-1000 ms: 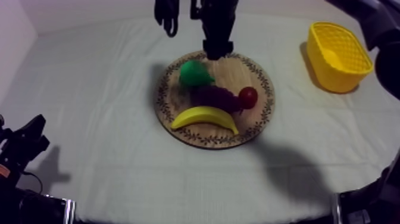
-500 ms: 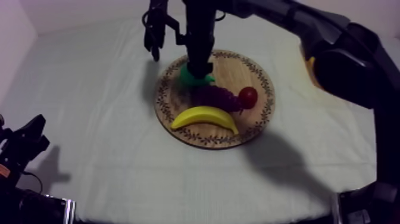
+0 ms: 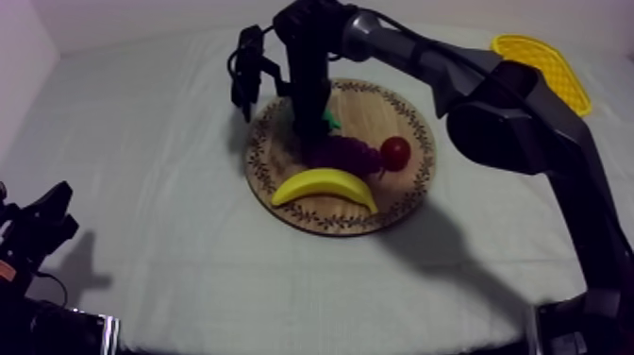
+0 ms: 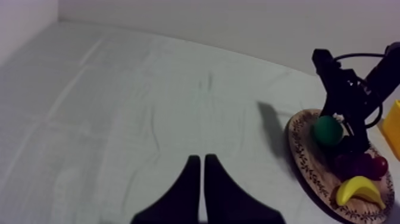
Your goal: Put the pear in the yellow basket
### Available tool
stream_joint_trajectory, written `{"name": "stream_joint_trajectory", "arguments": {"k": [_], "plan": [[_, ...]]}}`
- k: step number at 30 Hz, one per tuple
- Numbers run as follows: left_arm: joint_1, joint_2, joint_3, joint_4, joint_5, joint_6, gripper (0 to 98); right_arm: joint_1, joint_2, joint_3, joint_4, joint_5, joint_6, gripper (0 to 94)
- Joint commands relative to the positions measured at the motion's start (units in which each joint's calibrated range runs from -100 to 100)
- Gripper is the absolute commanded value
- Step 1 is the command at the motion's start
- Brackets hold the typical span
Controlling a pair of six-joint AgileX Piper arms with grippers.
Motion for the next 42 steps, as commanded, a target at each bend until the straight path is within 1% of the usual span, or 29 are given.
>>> {"name": "stream_joint_trajectory", "arguments": {"k": [1, 4, 8, 14, 21, 30, 33, 36, 42], "plan": [[0.02, 0.0, -0.02, -0.02, 0.0, -0.01, 0.1, -0.08, -0.03, 0.45, -0.44, -0.22, -0.18, 55.7], [0.02, 0.0, -0.02, -0.02, 0.0, -0.01, 0.1, -0.1, -0.3, 1.22, -0.76, -0.34, -0.32, 46.5], [0.02, 0.0, -0.02, -0.02, 0.0, -0.01, 0.1, -0.11, -1.37, 2.98, -0.9, -0.67, -0.69, 42.4], [0.02, 0.0, -0.02, -0.02, 0.0, -0.01, 0.1, -0.11, -6.1, 7.84, -0.74, -1.61, -1.26, 41.1], [0.02, 0.0, -0.02, -0.02, 0.0, -0.01, 0.1, -0.37, -17.55, 14.51, -0.19, -0.76, -1.56, 40.8], [0.02, 0.0, -0.02, -0.02, 0.0, -0.01, 0.1, -1.29, -34.94, 22.03, 1.92, 0.61, -2.24, 40.5], [0.02, 0.0, -0.02, -0.02, 0.0, -0.01, 0.1, -0.85, -39.46, 24.17, 2.58, 0.71, -3.28, 40.6], [0.02, 0.0, -0.02, -0.02, 0.0, -0.01, 0.1, 0.24, -42.63, 25.9, 3.22, 0.75, -5.29, 40.6], [0.02, 0.0, -0.02, -0.02, 0.0, -0.01, 0.1, 4.59, -46.18, 28.09, 3.82, 0.77, -9.86, 40.4]]}}
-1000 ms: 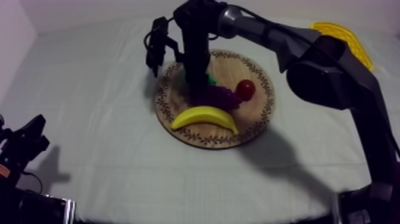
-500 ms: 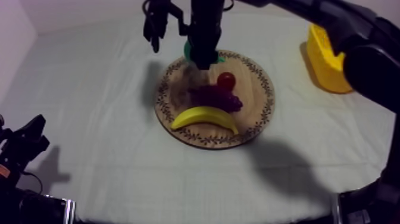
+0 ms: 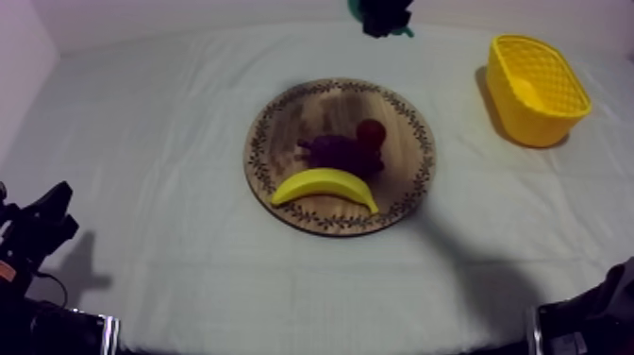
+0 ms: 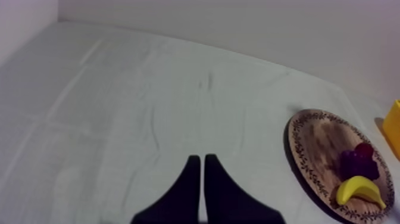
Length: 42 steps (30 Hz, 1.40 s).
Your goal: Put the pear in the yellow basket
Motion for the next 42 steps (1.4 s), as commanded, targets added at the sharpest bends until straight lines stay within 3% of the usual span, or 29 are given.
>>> {"name": "stream_joint_trajectory", "arguments": {"k": [1, 11, 22, 42], "plan": [[0.02, 0.0, -0.02, -0.02, 0.0, -0.01, 0.1, 2.55, -0.85, 0.64, 0.14, -0.32, -2.44, 40.3], [0.02, 0.0, -0.02, -0.02, 0.0, -0.01, 0.1, 13.54, -1.34, 1.86, 1.54, -0.24, -7.9, 40.0], [0.02, 0.0, -0.02, -0.02, 0.0, -0.01, 0.1, 24.94, 3.84, -1.58, 2.05, -1.12, -8.34, 39.8], [0.02, 0.0, -0.02, -0.02, 0.0, -0.01, 0.1, 30.77, 17.91, 1.07, 0.21, -5.08, -7.59, 44.4]]}}
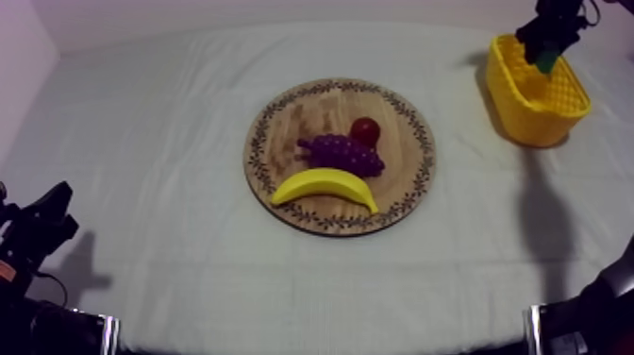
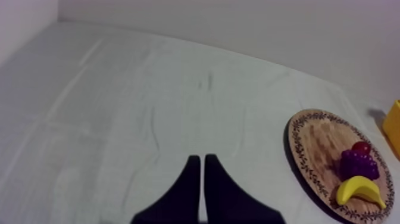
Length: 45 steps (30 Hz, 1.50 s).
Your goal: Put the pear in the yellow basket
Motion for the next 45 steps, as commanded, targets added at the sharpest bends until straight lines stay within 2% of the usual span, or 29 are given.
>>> {"name": "stream_joint_trajectory", "arguments": {"k": [1, 14, 24, 27, 33, 38, 45], "plan": [[0.02, 0.0, -0.02, -0.02, 0.0, -0.01, 0.1, 0.3, 0.96, 0.37, -0.27, 0.01, 0.16, 45.7], [0.02, 0.0, -0.02, -0.02, 0.0, -0.01, 0.1, 1.09, 1.37, 3.47, -1.19, -0.44, 0.75, 70.7], [0.02, 0.0, -0.02, -0.02, 0.0, -0.01, 0.1, 1.05, -8.14, 3.75, -1.87, -0.86, -0.44, 79.1], [0.02, 0.0, -0.02, -0.02, 0.0, -0.01, 0.1, 0.83, -13.08, 4.27, -2.59, -1.28, -0.94, 77.7], [0.02, 0.0, -0.02, -0.02, 0.0, -0.01, 0.1, 0.43, -24.49, 7.58, -4.2, -4.08, -3.21, 68.2], [0.02, 0.0, -0.02, -0.02, 0.0, -0.01, 0.1, 0.24, -34.73, 13.24, -5.8, -9.96, -6.06, 62.2], [0.02, 0.0, -0.02, -0.02, 0.0, -0.01, 0.1, 1.3, -48.54, 26.25, -9.31, -21.82, -6.42, 55.1]]}}
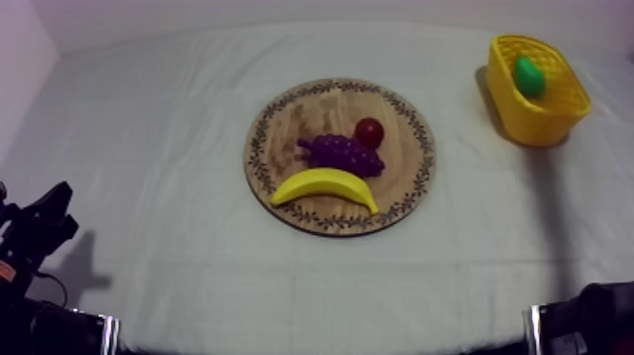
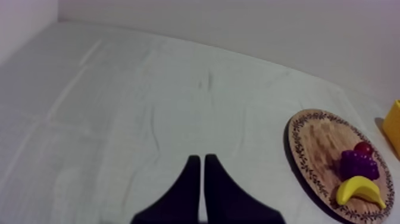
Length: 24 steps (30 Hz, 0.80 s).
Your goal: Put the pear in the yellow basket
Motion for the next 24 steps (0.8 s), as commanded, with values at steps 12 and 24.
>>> {"name": "stream_joint_trajectory", "arguments": {"k": [12, 24], "plan": [[0.02, 0.0, -0.02, -0.02, 0.0, -0.01, 0.1, -2.64, -34.06, 42.42, -0.83, -28.8, -2.46, 33.2], [0.02, 0.0, -0.02, -0.02, 0.0, -0.01, 0.1, -5.33, -63.19, 71.36, -5.96, -34.37, -2.61, 3.0]]}}
